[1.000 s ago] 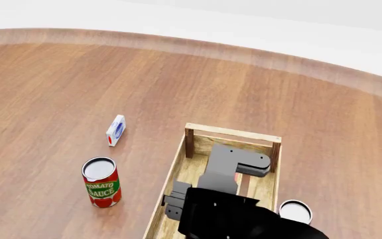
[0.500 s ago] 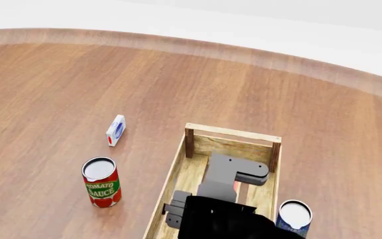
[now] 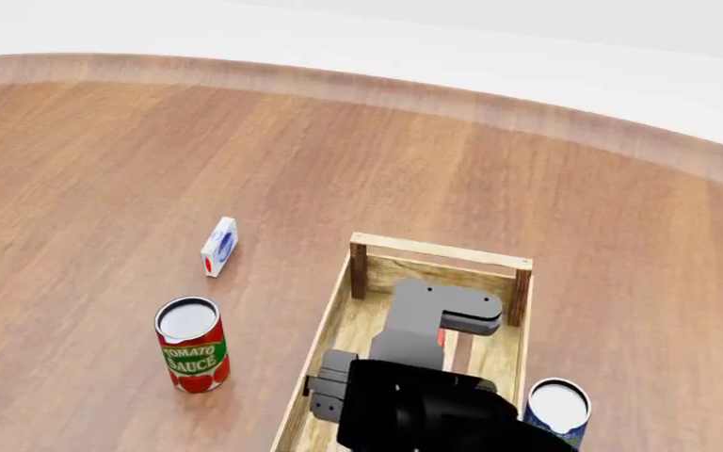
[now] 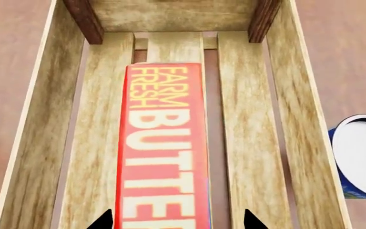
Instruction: Pick up the butter and put it in the tray.
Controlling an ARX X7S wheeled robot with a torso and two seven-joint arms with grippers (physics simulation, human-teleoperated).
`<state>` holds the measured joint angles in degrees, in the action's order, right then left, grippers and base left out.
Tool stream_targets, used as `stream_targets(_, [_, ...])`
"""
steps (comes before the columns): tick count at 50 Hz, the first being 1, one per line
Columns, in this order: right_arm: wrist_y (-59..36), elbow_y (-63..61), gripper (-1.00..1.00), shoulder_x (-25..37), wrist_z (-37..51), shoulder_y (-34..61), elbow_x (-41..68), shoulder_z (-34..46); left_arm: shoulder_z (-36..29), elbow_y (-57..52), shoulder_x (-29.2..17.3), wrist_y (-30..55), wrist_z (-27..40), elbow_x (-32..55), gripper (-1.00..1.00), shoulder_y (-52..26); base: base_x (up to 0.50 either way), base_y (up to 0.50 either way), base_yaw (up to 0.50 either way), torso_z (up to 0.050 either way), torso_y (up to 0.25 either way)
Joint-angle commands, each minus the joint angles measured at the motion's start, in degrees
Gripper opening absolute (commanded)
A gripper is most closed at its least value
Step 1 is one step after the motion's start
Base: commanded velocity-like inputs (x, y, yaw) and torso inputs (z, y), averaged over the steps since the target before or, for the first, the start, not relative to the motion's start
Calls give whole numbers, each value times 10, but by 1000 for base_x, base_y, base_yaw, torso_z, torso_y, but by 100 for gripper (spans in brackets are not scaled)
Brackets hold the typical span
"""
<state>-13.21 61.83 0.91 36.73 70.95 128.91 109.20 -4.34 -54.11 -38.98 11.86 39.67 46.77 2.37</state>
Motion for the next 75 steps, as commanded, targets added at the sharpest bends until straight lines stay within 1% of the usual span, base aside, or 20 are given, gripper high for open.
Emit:
stream_targets(1, [4,-26,100,15,12,11,-17,-8,0,0,-3,-3,1,2,100,1,0,0,0,0,0])
stream_targets(19, [55,-232,100,104,88,73,-40,-31,-4,-7,-7,-2,8,2,100,-1,0,0,0,0,0])
stream_targets(23, [72,-285,100,133,103,87,-43,-44,-6,-6,-6,-3,7,0,100,-1,0,0,0,0,0])
stream_targets(24, [94,-318,100,152,98,88,-40,-62,-6,-8,-7,-4,8,1,100,0,0,0,0,0,0])
stream_targets(27, [114,-362,100,177,112,91,-49,-69,-4,-9,-9,-3,10,5,100,-2,0,0,0,0,0])
stream_targets(31, [150,-463,100,225,135,104,-68,-87,-7,-9,-9,-3,10,2,100,-1,0,0,0,0,0])
stream_targets(32, [166,-499,100,241,170,116,-94,-82,-8,-10,-9,-2,11,2,100,-2,0,0,0,0,0])
stream_targets(38, [177,-620,100,283,243,151,-156,-68,-11,-10,-10,-2,12,0,100,-3,0,0,0,0,0])
stream_targets(41, [173,-651,100,293,249,155,-164,-65,-12,-11,-10,-3,12,-1,100,-2,0,0,0,0,0])
stream_targets(44, [201,-713,100,316,282,158,-228,-61,-14,-12,-10,-3,12,-2,100,-1,0,0,0,0,0])
stream_targets(48, [216,-762,100,338,298,147,-292,-46,-14,-13,-12,-3,13,0,100,-2,0,0,0,0,0])
stream_targets(55, [224,-835,100,374,408,144,-423,-15,-16,-12,-13,-5,13,-1,100,-1,0,0,0,0,0])
stream_targets(56, [226,-848,100,383,447,137,-447,-9,-17,-11,-13,-5,13,-2,100,-1,0,0,0,0,0])
stream_targets(61, [248,-887,100,408,499,107,-539,2,-15,-8,-16,-7,12,-3,100,0,0,0,0,0,0])
stream_targets(63, [226,-901,100,417,530,106,-562,7,-17,-12,-17,-6,13,-6,100,1,0,0,0,0,0])
stream_targets(64, [146,-907,100,436,533,59,-596,-71,-18,-14,-17,-5,14,-6,100,0,0,0,0,0,0])
stream_targets(65, [60,-931,100,455,533,-17,-632,-157,-20,-12,-16,-5,12,-8,100,0,0,0,0,0,0])
stream_targets(68, [-49,-979,100,464,532,-134,-696,-318,-24,-6,-14,-4,12,-11,100,-2,0,0,0,0,0])
stream_targets(70, [-93,-999,100,461,532,-180,-725,-359,-25,-5,-13,-4,12,-12,100,-2,0,0,0,0,0])
stream_targets(75, [-86,-1017,100,467,523,-249,-796,-357,-40,-2,-8,0,10,-25,100,-5,0,0,0,0,0])
